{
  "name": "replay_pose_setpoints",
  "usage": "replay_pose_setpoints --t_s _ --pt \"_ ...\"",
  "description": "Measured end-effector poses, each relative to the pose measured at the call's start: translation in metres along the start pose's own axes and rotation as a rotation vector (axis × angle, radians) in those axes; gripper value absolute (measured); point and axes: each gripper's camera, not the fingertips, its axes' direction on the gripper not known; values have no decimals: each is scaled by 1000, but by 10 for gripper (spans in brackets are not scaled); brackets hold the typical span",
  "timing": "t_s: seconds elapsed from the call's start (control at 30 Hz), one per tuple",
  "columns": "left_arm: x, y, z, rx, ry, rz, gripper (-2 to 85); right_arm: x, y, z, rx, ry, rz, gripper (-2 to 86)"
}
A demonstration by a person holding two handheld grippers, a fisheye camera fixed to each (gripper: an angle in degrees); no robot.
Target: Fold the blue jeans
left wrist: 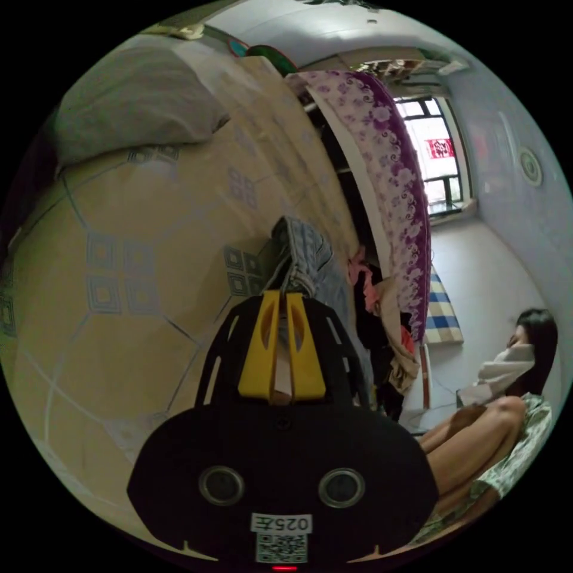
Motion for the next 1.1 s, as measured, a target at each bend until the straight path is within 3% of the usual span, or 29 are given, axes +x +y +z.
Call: replay_pose_setpoints --t_s 0.1,0.17,0.23,0.3,0.37,0.47,0.53,0.6,0.67,0.8,0.9,1.0,1.1 --pt "24 -3 -22 58 -74 78 49 6 -24 24 -42 -65 43 158" --pt "43 0 -45 212 -113 121 101 11 -33 37 -119 -157 88 66" --pt "56 -6 -51 243 -99 150 111 9 -36 25 -56 -202 131 47" --pt "71 -21 -42 175 -98 200 111 -5 -45 1 28 -185 71 41" --pt "93 -45 -17 94 -164 288 110 -32 -53 -23 128 -5 -150 42" --pt "111 -75 35 -106 -328 357 113 -31 -48 -27 255 26 -47 65" --pt "111 -86 67 -256 -248 332 113 -28 -46 -14 167 26 -30 104" --pt "109 -88 90 -299 -165 298 111 -34 -32 -2 90 132 -57 143" --pt "105 -93 100 -299 -103 260 103 -53 9 -1 128 347 -90 161" --pt "88 -110 104 -363 41 189 108 -98 83 3 178 440 -262 145" --pt "71 -132 99 -385 129 127 134 -153 126 43 23 279 -561 153" --pt "61 -154 87 -325 225 100 165 -219 149 114 -268 -81 -854 179" --pt "61 -165 117 -494 316 107 161 -288 175 191 -508 -374 -1099 208"
